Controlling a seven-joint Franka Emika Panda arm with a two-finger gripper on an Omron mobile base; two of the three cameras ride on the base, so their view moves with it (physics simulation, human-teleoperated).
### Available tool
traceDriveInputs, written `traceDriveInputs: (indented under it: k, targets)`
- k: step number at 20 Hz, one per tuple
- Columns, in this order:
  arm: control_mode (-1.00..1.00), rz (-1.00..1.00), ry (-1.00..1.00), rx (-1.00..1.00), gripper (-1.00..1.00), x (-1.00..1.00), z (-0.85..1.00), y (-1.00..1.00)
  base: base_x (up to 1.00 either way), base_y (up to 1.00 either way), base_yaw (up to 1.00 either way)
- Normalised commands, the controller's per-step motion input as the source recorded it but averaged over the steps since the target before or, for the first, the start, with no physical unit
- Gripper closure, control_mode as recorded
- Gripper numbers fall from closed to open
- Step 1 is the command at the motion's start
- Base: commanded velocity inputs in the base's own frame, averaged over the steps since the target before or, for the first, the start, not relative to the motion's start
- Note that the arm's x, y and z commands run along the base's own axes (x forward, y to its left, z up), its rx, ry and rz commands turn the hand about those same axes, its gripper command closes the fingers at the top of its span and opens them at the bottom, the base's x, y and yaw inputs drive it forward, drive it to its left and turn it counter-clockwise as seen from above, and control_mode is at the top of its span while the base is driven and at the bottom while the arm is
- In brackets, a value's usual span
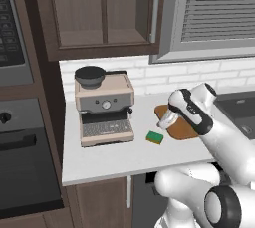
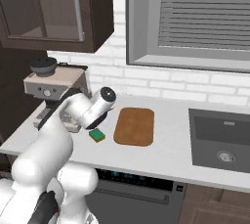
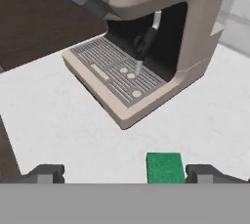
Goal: Pick up the sponge from the counter and clean the cutting board by briefly scrubbing or pressing down on the cutting board. Once finished, release the sponge.
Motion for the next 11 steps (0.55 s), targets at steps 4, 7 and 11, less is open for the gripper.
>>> traceDriveInputs:
  k: [4, 7, 11]
  targets:
    - [-1.00, -0.25, 0.00, 0.03, -1.00, -1.00, 0.01, 0.00, 0.00, 0.00, 0.00]
    - [-1.00, -0.30, -0.02, 0.06, -1.00, -1.00, 0.11, 0.00, 0.00, 0.00, 0.00]
    - [-1.00, -0.32, -0.02, 0.05, -1.00, -0.98, 0.26, 0.05, 0.00, 0.00, 0.00]
